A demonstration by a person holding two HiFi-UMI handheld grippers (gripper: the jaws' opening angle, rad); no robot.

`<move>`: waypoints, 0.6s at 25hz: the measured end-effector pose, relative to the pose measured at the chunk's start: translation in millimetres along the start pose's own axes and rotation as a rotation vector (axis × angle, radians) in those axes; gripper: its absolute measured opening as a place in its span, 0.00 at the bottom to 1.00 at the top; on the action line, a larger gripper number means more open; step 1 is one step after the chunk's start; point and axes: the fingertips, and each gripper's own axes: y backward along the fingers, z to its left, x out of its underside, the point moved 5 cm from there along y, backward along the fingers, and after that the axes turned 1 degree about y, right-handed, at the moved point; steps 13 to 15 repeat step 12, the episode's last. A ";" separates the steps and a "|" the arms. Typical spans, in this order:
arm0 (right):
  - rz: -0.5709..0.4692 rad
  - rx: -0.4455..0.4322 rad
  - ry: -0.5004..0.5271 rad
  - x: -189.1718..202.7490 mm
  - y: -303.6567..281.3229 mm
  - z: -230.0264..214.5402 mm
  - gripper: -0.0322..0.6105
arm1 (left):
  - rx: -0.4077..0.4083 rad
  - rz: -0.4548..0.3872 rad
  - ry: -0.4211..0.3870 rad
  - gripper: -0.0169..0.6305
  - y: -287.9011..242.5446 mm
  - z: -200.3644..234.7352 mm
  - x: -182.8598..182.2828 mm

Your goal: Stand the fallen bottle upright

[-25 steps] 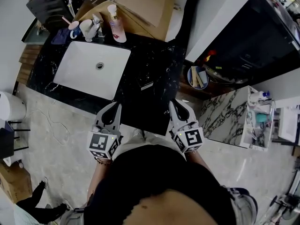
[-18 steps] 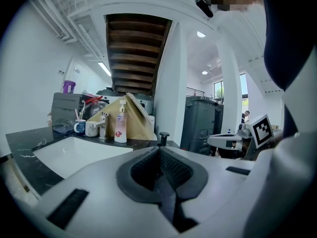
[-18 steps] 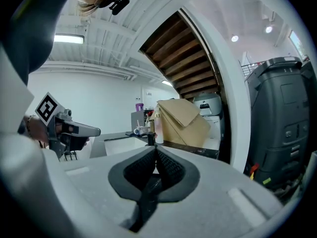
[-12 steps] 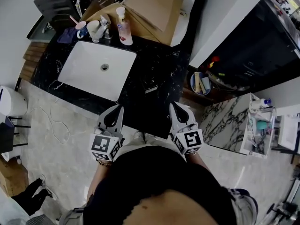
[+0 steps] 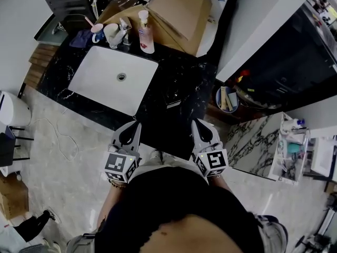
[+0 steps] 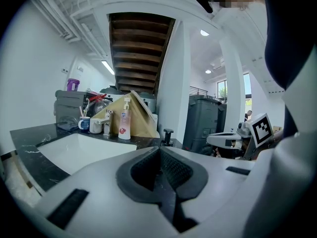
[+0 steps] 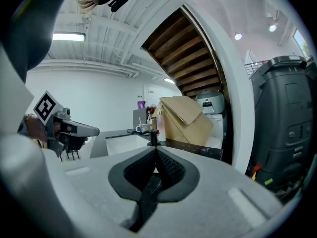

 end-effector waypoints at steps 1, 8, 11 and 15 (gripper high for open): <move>0.002 0.000 0.001 0.3 -0.1 0.2 0.06 | -0.001 -0.001 0.000 0.03 0.1 0.5 0.0; 0.004 -0.002 0.009 1.0 -1.1 1.1 0.06 | 0.004 -0.007 0.002 0.03 -0.7 -0.9 -0.1; 0.004 -0.005 0.015 0.6 -1.0 2.6 0.06 | 0.004 -0.003 -0.005 0.03 0.5 -0.2 3.3; 0.005 -0.006 0.017 0.7 -0.9 3.2 0.06 | 0.003 0.000 -0.008 0.03 1.0 0.4 4.8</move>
